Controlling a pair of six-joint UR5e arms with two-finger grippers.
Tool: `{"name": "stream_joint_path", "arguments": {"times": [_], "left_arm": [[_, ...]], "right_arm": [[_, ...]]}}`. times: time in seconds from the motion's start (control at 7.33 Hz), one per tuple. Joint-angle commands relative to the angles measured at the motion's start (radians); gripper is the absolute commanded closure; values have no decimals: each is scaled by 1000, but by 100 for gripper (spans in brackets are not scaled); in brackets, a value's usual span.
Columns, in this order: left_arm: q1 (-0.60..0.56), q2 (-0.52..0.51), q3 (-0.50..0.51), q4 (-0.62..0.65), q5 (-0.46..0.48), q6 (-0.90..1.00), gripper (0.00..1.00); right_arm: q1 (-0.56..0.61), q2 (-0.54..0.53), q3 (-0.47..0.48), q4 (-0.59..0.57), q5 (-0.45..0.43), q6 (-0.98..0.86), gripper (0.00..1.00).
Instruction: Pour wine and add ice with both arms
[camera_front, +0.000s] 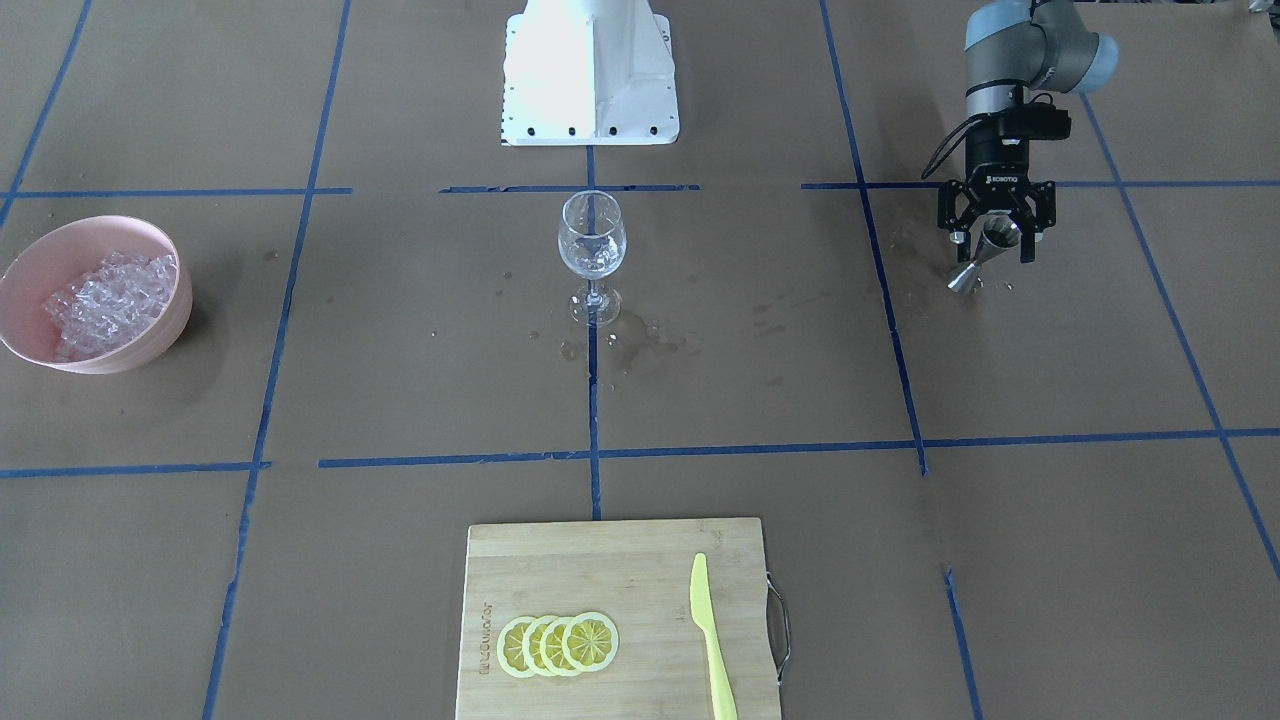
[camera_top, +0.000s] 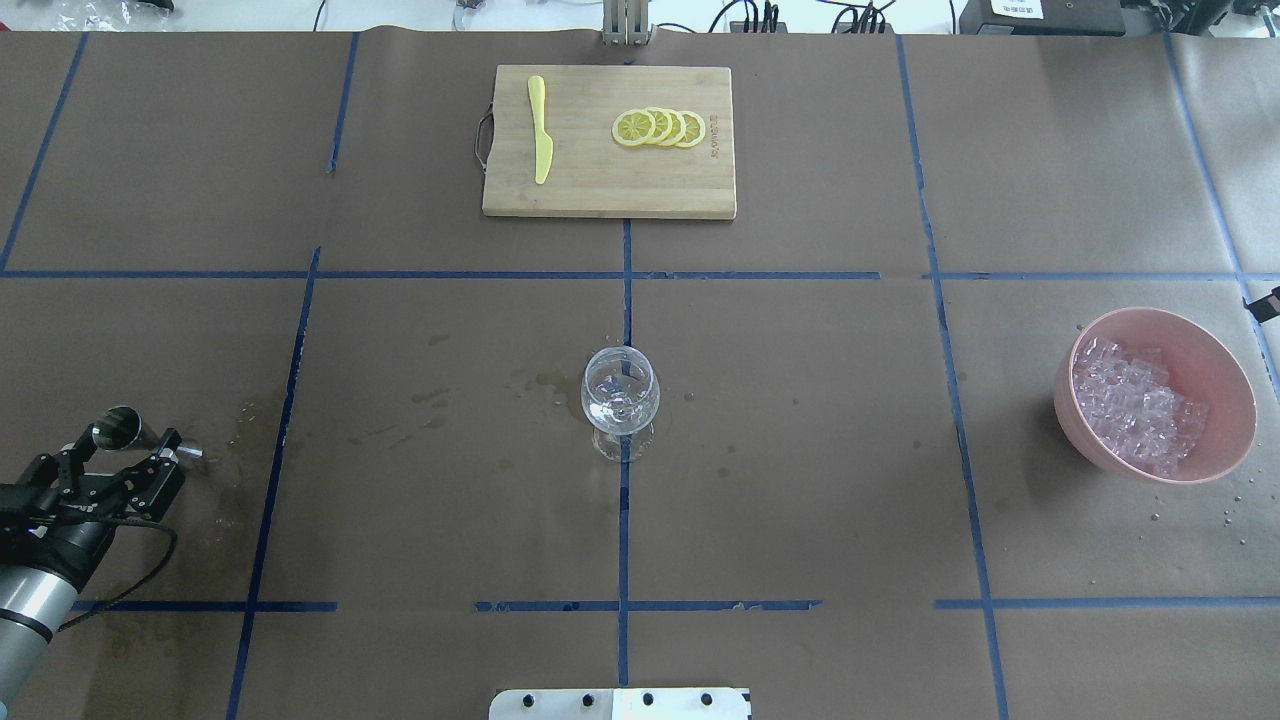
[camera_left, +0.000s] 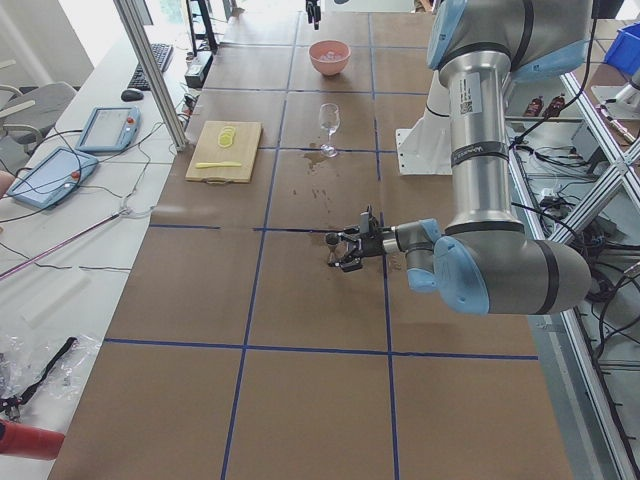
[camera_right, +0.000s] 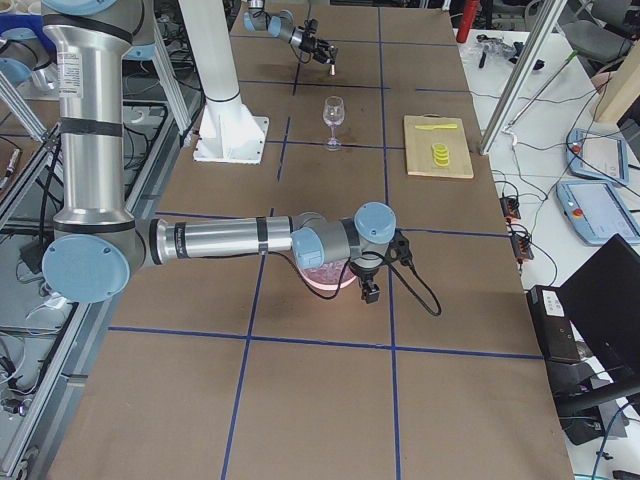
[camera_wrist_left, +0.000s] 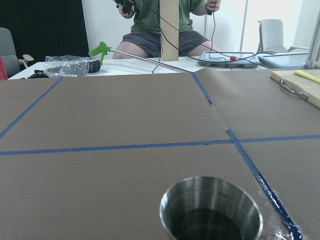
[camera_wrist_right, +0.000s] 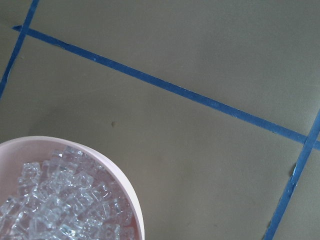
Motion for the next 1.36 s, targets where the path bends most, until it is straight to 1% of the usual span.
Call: {"name": "stream_joint_path", "arguments": {"times": [0.0, 0.14, 0.27, 0.41, 0.55, 0.68, 0.82, 0.95, 1.09, 1.23], "left_arm": [[0, -32, 28, 0, 6, 1, 17], [0, -58, 44, 0, 6, 1, 22], [-1, -61, 52, 0, 6, 3, 35], [-1, -61, 51, -2, 6, 6, 51], [-4, -54, 49, -8, 4, 10, 74], [-6, -44, 46, -9, 6, 12, 83], [-6, -43, 46, -11, 30, 10, 96], [-6, -41, 51, -12, 61, 13, 100], [-7, -43, 38, -12, 72, 28, 100], [-17, -41, 10, -65, 75, 135, 100]], "right_arm": [[0, 0, 3, 1, 0, 1, 0], [0, 0, 3, 1, 0, 1, 0], [-1, 2, 1, 1, 0, 1, 0], [-1, 2, 3, 1, 2, 1, 0], [-1, 2, 6, 1, 2, 3, 0], [-1, 2, 7, 1, 2, 3, 0], [-1, 2, 7, 1, 2, 3, 0], [-1, 2, 4, 1, 2, 3, 0], [-1, 2, 4, 1, 2, 3, 0], [-1, 3, 9, 1, 2, 3, 0]]}}
